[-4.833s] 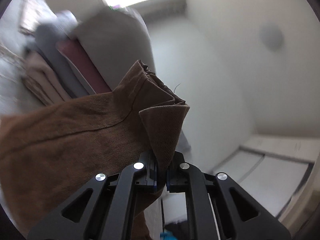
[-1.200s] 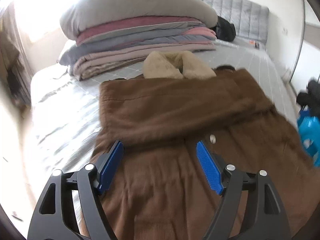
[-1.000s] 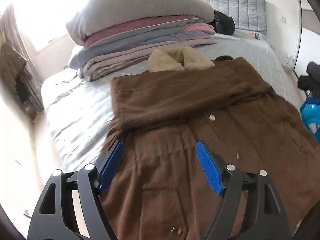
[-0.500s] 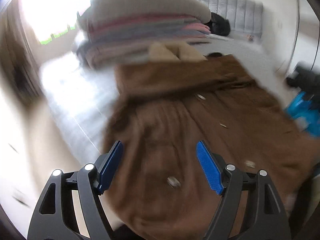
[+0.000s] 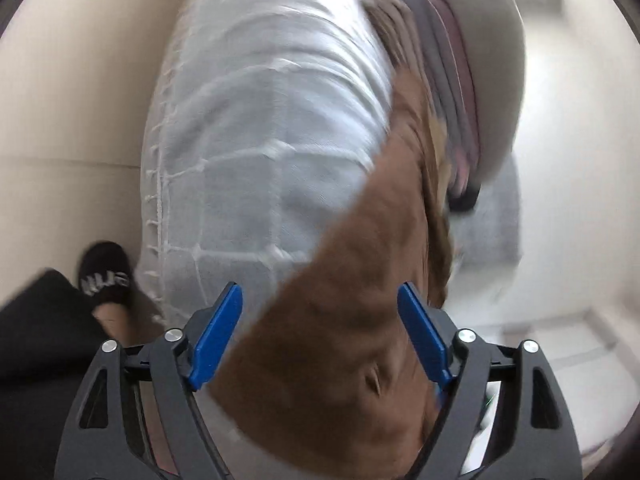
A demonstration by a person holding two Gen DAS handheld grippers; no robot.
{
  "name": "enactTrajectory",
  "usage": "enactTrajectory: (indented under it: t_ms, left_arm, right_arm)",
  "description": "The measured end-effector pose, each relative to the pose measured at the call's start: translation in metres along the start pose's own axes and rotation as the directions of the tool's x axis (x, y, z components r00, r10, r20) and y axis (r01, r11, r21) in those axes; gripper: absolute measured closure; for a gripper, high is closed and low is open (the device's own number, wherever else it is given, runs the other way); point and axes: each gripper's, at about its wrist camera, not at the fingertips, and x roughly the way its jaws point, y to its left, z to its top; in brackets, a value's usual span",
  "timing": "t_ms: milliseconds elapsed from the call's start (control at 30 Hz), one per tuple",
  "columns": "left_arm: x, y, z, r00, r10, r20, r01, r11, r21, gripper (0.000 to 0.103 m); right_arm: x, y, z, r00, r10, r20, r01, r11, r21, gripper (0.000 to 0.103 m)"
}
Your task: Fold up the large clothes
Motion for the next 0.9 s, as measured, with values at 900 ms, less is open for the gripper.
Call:
enactTrajectory:
  t_ms: [900]
  left_arm:
    - [0.036,-0.021,-0.037,0.901,-0.046,-0.432,0.086,0.994,0.074,0.015]
  right_arm:
    - [0.034,-0.05,-0.012,0.939,0.275,-0.204,-0.243,0.955,0.171,0.021]
